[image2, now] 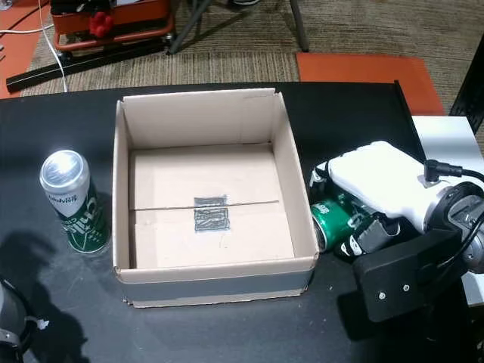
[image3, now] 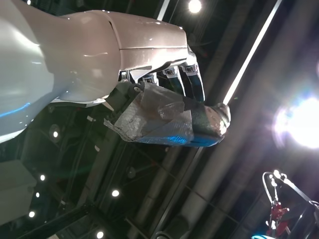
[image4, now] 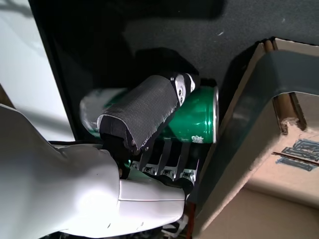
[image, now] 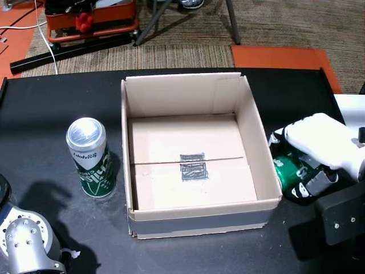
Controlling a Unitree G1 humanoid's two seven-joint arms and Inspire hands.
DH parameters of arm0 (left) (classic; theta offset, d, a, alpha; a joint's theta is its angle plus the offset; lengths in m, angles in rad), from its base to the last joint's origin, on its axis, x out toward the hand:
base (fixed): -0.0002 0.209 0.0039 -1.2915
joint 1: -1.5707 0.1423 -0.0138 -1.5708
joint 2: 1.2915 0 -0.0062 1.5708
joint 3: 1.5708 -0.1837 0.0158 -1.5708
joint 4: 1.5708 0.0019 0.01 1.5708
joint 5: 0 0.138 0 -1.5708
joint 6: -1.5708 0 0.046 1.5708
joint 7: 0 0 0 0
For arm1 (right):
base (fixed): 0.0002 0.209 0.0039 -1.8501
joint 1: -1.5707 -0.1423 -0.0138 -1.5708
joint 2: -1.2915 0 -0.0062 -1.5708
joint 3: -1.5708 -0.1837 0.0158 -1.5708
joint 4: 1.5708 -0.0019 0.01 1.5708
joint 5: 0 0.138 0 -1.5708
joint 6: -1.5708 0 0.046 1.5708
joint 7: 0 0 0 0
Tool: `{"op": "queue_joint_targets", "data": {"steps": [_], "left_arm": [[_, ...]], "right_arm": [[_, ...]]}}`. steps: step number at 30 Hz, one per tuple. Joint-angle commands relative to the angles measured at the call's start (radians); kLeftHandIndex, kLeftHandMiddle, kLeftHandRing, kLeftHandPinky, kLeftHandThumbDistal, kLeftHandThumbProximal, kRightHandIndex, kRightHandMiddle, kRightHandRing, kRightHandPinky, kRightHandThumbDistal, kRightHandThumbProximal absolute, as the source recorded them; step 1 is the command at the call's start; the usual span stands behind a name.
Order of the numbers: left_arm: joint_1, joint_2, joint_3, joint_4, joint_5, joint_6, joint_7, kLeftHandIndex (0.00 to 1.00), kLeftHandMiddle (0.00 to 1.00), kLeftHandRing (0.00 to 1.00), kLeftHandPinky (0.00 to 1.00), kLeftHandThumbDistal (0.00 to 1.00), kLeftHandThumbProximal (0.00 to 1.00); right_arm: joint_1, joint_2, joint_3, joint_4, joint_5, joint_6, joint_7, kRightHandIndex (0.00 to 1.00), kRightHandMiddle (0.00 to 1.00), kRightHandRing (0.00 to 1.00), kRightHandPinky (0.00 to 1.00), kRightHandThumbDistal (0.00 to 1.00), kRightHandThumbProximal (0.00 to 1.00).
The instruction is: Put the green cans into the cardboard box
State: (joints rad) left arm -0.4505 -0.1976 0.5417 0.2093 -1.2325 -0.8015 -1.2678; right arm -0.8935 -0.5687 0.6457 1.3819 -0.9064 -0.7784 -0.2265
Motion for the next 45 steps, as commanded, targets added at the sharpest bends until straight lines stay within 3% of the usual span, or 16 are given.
{"op": "queue_joint_targets", "data": {"steps": [1,7,15,18,24,25,31,34,38,40,45], "left_arm": [[0.242,-0.214,0.006,-0.033,-0.001,0.009,0.026,0.38,0.48,0.69,0.71,0.44,0.65],[0.250,-0.196,0.002,-0.038,-0.013,0.055,0.017,0.40,0.50,0.67,0.70,0.46,0.53],[0.254,-0.210,0.014,-0.047,0.005,0.038,0.044,0.39,0.50,0.68,0.70,0.48,0.60],[0.274,-0.220,0.009,-0.064,0.014,0.045,0.090,0.37,0.48,0.66,0.69,0.54,0.51],[0.315,-0.198,-0.001,-0.070,0.075,0.026,0.098,0.46,0.53,0.70,0.73,0.51,0.57],[0.316,-0.204,-0.002,-0.076,0.081,0.022,0.114,0.45,0.51,0.69,0.72,0.57,0.56],[0.349,-0.183,-0.036,-0.091,0.082,0.029,0.130,0.48,0.54,0.70,0.74,0.55,0.58],[0.361,-0.183,-0.050,-0.099,0.099,0.011,0.169,0.45,0.52,0.69,0.73,0.61,0.58],[0.370,-0.155,-0.075,-0.093,0.076,0.009,0.155,0.46,0.53,0.70,0.74,0.59,0.57],[0.382,-0.152,-0.096,-0.099,0.082,-0.001,0.186,0.44,0.52,0.69,0.72,0.64,0.56],[0.385,-0.148,-0.114,-0.101,0.080,-0.015,0.200,0.44,0.51,0.68,0.72,0.59,0.57]], "right_arm": [[0.039,-0.024,-0.028,-0.005,0.044,-0.002,0.031,0.61,0.63,0.66,0.67,0.95,0.32],[0.049,-0.036,-0.033,-0.007,0.039,0.000,0.024,0.61,0.64,0.66,0.67,0.95,0.32],[0.058,-0.050,-0.052,-0.003,0.046,0.020,0.080,0.63,0.64,0.64,0.64,0.93,0.33],[0.063,-0.055,-0.064,-0.005,0.050,0.017,0.091,0.61,0.62,0.63,0.63,0.96,0.34],[0.066,-0.055,-0.072,-0.006,0.050,0.020,0.108,0.59,0.61,0.63,0.62,0.93,0.36],[0.066,-0.055,-0.073,-0.005,0.050,0.023,0.111,0.58,0.61,0.63,0.62,0.93,0.35],[0.073,-0.050,-0.084,-0.006,0.049,0.022,0.114,0.56,0.59,0.61,0.61,0.93,0.34],[0.076,-0.047,-0.091,-0.007,0.050,0.024,0.119,0.54,0.58,0.60,0.60,0.93,0.35],[0.078,-0.044,-0.093,-0.008,0.049,0.030,0.108,0.47,0.49,0.53,0.57,0.92,0.34],[0.080,-0.043,-0.095,-0.009,0.051,0.032,0.103,0.41,0.44,0.48,0.52,0.88,0.31],[0.090,-0.044,-0.094,-0.013,0.048,0.034,0.070,0.30,0.32,0.37,0.43,0.77,0.26]]}}
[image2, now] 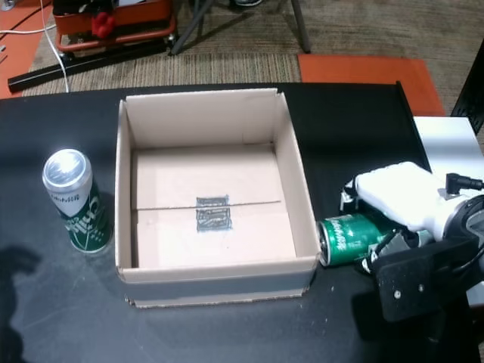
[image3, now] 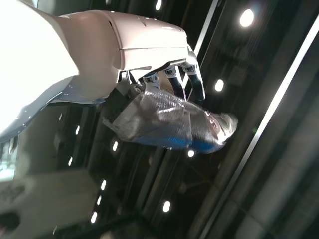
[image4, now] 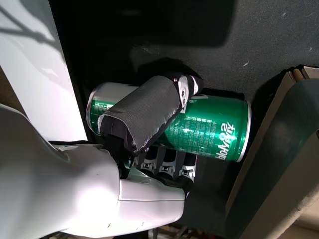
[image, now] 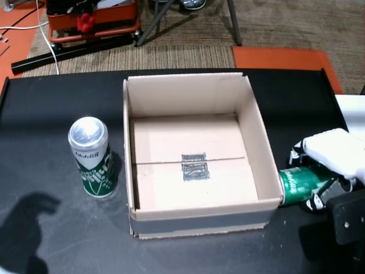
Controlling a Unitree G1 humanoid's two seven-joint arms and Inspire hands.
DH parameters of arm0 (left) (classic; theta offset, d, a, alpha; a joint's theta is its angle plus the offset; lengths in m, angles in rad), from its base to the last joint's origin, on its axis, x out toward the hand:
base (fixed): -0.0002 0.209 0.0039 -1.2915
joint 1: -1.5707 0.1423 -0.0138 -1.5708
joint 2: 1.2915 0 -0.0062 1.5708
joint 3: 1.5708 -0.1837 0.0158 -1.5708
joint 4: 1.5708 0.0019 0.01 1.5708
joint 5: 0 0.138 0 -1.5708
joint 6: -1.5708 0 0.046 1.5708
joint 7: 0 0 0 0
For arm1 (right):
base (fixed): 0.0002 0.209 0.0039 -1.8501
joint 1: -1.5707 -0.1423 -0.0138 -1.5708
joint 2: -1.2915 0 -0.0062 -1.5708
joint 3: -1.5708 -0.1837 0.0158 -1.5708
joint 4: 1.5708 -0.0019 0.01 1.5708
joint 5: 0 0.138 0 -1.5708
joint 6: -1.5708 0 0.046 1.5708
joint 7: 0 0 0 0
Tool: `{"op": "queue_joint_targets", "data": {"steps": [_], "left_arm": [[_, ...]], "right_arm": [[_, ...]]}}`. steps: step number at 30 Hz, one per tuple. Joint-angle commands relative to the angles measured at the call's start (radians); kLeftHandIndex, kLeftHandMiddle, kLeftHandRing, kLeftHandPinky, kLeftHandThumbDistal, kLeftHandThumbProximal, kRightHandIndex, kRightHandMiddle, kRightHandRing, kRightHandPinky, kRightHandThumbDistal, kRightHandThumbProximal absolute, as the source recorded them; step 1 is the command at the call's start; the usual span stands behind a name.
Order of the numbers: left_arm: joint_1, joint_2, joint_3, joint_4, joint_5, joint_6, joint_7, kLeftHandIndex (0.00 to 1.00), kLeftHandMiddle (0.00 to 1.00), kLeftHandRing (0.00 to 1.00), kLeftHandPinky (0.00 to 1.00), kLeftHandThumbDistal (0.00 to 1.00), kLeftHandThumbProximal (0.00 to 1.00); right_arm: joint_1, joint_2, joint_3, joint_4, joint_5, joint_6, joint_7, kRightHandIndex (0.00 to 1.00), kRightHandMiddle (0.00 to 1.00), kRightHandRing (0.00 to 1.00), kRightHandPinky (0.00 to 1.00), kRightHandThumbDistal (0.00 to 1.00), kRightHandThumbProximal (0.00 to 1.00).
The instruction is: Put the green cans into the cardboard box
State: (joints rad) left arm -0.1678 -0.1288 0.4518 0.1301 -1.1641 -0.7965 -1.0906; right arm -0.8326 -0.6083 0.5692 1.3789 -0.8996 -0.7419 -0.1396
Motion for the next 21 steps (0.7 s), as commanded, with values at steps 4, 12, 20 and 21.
{"op": "queue_joint_targets", "data": {"steps": [4,12,20,21], "left_arm": [[0.105,-0.209,-0.037,-0.026,0.009,-0.008,0.028,0.44,0.51,0.69,0.70,0.59,0.54],[0.098,-0.211,-0.044,-0.024,0.011,-0.029,0.043,0.42,0.50,0.68,0.68,0.59,0.54],[0.094,-0.199,-0.046,-0.016,-0.001,-0.028,0.025,0.43,0.51,0.68,0.70,0.60,0.55],[0.093,-0.200,-0.046,-0.016,-0.008,-0.022,0.022,0.43,0.51,0.68,0.69,0.60,0.56]], "right_arm": [[0.035,-0.007,-0.024,-0.009,0.049,-0.002,-0.020,0.25,0.28,0.33,0.41,0.71,0.26],[0.038,-0.013,-0.017,-0.008,0.067,0.005,0.001,0.16,0.21,0.27,0.36,0.59,0.29],[0.038,-0.012,0.004,-0.014,0.043,0.011,-0.068,0.00,0.01,0.12,0.22,0.47,0.29],[0.040,-0.010,0.006,-0.014,0.041,0.016,-0.081,0.00,0.00,0.09,0.19,0.48,0.31]]}}
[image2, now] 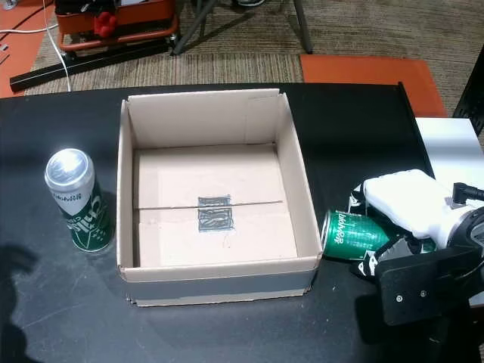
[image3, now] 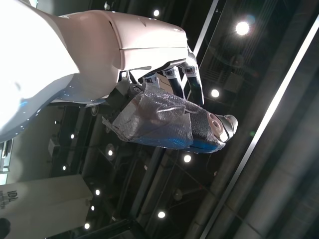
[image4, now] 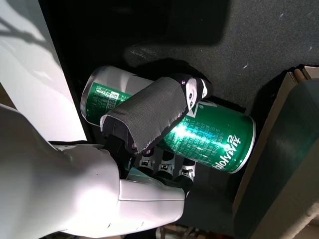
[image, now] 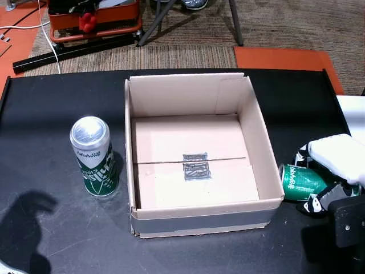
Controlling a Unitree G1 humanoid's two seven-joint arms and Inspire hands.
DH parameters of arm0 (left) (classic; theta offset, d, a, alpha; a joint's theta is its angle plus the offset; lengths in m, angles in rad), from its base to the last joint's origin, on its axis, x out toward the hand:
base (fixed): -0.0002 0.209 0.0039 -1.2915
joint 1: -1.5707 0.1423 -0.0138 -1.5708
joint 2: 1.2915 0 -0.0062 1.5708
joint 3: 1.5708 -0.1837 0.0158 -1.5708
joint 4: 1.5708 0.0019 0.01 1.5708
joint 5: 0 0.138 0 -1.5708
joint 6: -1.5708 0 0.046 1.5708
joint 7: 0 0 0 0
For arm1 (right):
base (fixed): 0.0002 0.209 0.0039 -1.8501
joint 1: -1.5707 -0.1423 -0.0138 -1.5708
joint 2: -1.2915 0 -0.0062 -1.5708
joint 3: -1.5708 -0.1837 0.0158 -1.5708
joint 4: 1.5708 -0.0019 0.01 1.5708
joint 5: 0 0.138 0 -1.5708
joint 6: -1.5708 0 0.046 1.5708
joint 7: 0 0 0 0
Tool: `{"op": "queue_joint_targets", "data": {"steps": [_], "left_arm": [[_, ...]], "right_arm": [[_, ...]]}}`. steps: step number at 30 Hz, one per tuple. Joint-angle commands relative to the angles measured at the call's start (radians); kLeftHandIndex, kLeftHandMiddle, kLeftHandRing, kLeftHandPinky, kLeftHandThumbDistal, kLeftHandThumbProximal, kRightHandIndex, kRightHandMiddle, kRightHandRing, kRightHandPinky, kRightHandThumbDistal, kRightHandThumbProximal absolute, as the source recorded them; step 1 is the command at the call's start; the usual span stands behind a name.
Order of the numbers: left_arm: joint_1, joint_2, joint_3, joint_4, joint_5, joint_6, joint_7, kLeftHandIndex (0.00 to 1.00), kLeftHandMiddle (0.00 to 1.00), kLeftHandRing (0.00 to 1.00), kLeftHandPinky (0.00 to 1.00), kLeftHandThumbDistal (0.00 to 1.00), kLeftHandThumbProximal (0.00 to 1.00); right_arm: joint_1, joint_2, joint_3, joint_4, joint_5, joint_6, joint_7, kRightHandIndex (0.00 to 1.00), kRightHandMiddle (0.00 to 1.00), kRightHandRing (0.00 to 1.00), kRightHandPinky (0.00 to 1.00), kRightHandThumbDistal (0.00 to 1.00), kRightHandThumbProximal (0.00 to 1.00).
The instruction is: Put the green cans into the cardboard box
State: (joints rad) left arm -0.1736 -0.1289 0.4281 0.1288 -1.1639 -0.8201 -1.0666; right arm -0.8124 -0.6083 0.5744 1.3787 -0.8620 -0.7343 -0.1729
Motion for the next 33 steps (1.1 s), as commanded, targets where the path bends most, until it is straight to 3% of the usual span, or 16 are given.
{"op": "queue_joint_targets", "data": {"steps": [1,5,8,13,15,19,24,29,30,32,33], "left_arm": [[0.098,-0.201,-0.022,-0.017,-0.008,0.001,0.001,0.43,0.51,0.68,0.68,0.61,0.56],[0.103,-0.201,-0.025,-0.019,0.004,-0.007,0.012,0.42,0.51,0.68,0.68,0.60,0.55],[0.107,-0.202,-0.026,-0.020,0.006,-0.006,0.014,0.43,0.50,0.70,0.70,0.59,0.56],[0.096,-0.201,-0.026,-0.017,-0.014,0.007,-0.006,0.43,0.52,0.68,0.68,0.57,0.54],[0.084,-0.200,-0.018,-0.007,-0.027,0.006,-0.016,0.42,0.51,0.67,0.68,0.59,0.55],[0.094,-0.207,-0.025,-0.011,0.010,-0.021,0.018,0.41,0.49,0.67,0.69,0.62,0.55],[0.105,-0.201,-0.034,-0.013,0.004,-0.008,0.001,0.43,0.51,0.68,0.70,0.59,0.56],[0.087,-0.201,-0.023,0.012,0.017,-0.038,0.002,0.42,0.50,0.68,0.71,0.59,0.58],[0.086,-0.197,-0.025,0.017,0.012,-0.032,-0.010,0.44,0.51,0.69,0.71,0.55,0.58],[0.088,-0.196,-0.033,0.018,0.006,-0.016,-0.015,0.44,0.51,0.69,0.71,0.59,0.57],[0.083,-0.201,-0.032,0.022,0.007,-0.024,-0.014,0.43,0.50,0.69,0.71,0.56,0.56]], "right_arm": [[0.021,-0.009,0.002,-0.014,0.004,0.012,-0.061,0.00,0.00,0.05,0.15,0.51,0.32],[0.026,-0.006,-0.004,-0.012,0.016,0.014,-0.074,0.00,0.00,0.00,0.05,0.50,0.28],[0.026,-0.004,-0.017,-0.008,0.034,0.019,-0.039,0.00,0.00,0.00,0.03,0.42,0.22],[0.029,-0.005,-0.026,-0.008,0.045,0.013,-0.033,0.00,0.00,0.00,0.03,0.41,0.20],[0.029,-0.005,-0.029,-0.007,0.048,0.015,-0.024,0.00,0.00,0.00,0.02,0.34,0.18],[0.027,-0.008,-0.021,-0.007,0.041,0.016,-0.021,0.00,0.00,0.00,0.00,0.18,0.00],[0.022,-0.012,-0.011,-0.007,0.034,0.023,-0.006,0.00,0.00,0.00,0.02,0.20,0.00],[0.012,-0.021,-0.007,-0.009,0.031,0.030,0.000,0.00,0.00,0.00,0.00,0.17,0.00],[0.008,-0.025,-0.002,-0.011,0.026,0.026,-0.010,0.00,0.00,0.00,0.00,0.15,0.00],[0.001,-0.033,0.008,-0.013,0.015,0.023,-0.025,0.00,0.00,0.00,0.00,0.12,0.00],[-0.003,-0.037,0.013,-0.014,0.010,0.020,-0.033,0.00,0.00,0.00,0.00,0.12,0.00]]}}
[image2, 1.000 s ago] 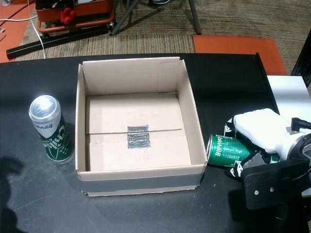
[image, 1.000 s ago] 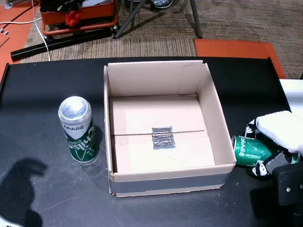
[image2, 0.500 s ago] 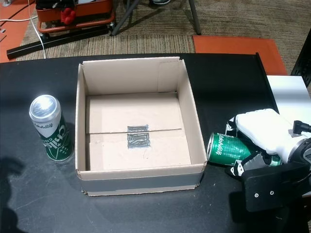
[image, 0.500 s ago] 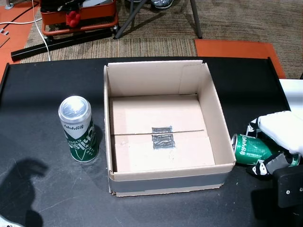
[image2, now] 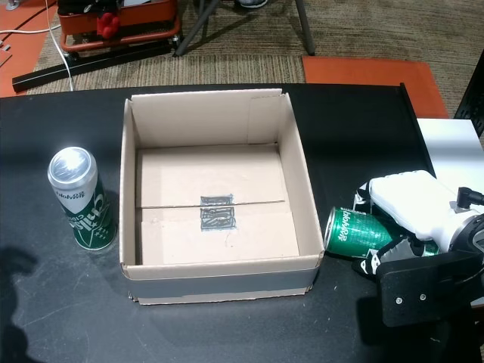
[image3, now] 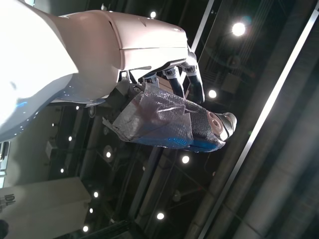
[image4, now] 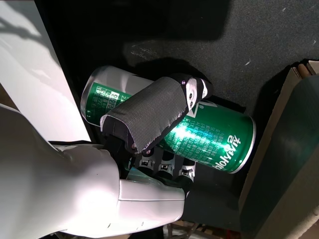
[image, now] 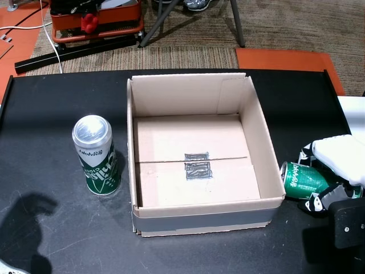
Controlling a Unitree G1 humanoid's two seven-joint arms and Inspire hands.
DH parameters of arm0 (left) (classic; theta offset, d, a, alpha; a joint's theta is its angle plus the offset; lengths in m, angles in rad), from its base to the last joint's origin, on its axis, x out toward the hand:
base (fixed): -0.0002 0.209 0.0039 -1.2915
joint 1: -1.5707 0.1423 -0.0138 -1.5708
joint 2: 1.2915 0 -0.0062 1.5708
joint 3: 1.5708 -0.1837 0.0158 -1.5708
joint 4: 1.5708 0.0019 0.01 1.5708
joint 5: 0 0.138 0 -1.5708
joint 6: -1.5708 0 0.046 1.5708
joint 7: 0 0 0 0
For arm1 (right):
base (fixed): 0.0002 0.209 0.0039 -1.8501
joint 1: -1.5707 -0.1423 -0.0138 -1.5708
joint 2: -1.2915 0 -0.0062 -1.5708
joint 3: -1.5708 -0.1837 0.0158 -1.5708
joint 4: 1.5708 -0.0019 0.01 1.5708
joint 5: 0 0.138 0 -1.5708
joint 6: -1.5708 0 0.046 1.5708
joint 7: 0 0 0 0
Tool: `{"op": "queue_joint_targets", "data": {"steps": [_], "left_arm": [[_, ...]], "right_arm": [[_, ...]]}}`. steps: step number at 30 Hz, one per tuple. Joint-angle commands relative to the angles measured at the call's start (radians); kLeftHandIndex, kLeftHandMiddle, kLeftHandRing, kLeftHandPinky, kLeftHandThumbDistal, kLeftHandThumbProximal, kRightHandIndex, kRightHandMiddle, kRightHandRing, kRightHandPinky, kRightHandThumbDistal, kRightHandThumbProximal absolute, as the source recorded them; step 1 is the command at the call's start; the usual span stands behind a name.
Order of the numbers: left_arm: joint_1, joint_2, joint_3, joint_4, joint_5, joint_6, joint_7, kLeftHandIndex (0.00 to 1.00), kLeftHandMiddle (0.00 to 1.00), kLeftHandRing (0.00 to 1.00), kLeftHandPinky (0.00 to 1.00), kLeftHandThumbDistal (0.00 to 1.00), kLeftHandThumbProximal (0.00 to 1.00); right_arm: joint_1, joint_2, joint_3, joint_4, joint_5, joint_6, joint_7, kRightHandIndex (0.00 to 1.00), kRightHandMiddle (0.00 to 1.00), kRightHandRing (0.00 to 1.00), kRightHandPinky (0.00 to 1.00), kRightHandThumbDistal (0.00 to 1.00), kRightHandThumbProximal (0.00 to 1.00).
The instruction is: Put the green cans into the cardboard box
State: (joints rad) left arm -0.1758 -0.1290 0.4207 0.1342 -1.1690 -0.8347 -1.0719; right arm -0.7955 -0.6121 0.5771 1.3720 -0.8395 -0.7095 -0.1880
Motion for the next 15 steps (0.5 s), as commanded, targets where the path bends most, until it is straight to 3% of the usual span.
{"op": "queue_joint_targets", "data": {"steps": [1,4,7,9,10,12,13,15], "left_arm": [[0.072,-0.212,-0.019,0.024,0.018,-0.034,0.003,0.41,0.48,0.67,0.71,0.56,0.57],[0.040,-0.227,-0.016,0.042,0.017,-0.067,0.006,0.39,0.48,0.67,0.70,0.54,0.62],[0.027,-0.224,-0.018,0.055,0.004,-0.072,0.001,0.38,0.49,0.67,0.71,0.55,0.60],[0.017,-0.219,-0.020,0.059,-0.028,-0.052,-0.028,0.40,0.50,0.69,0.71,0.48,0.56],[0.009,-0.207,-0.019,0.065,-0.052,-0.030,-0.068,0.43,0.53,0.71,0.73,0.44,0.59],[-0.005,-0.206,-0.021,0.068,-0.062,-0.028,-0.083,0.40,0.49,0.70,0.72,0.49,0.66],[-0.009,-0.201,-0.021,0.070,-0.067,-0.024,-0.096,0.42,0.51,0.71,0.72,0.46,0.67],[-0.006,-0.191,-0.025,0.070,-0.072,-0.011,-0.106,0.42,0.51,0.71,0.71,0.47,0.57]], "right_arm": [[-0.025,-0.036,0.015,-0.009,-0.017,-0.006,-0.024,0.00,0.00,0.00,0.00,0.11,0.00],[-0.037,-0.044,0.023,-0.009,-0.022,-0.007,-0.027,0.00,0.00,0.00,0.01,0.14,0.00],[-0.048,-0.051,0.029,-0.009,-0.029,-0.009,-0.029,0.00,0.00,0.00,0.01,0.15,0.00],[-0.058,-0.057,0.045,-0.011,-0.046,-0.012,-0.049,0.00,0.02,0.04,0.09,0.20,0.00],[-0.062,-0.060,0.048,-0.011,-0.049,-0.013,-0.053,0.00,0.02,0.05,0.13,0.21,0.00],[-0.069,-0.064,0.050,-0.010,-0.049,-0.013,-0.051,0.00,0.00,0.03,0.09,0.19,0.00],[-0.072,-0.067,0.053,-0.010,-0.052,-0.013,-0.053,0.00,0.00,0.03,0.09,0.21,0.00],[-0.083,-0.076,0.065,-0.013,-0.068,-0.013,-0.066,0.00,0.00,0.02,0.09,0.25,0.00]]}}
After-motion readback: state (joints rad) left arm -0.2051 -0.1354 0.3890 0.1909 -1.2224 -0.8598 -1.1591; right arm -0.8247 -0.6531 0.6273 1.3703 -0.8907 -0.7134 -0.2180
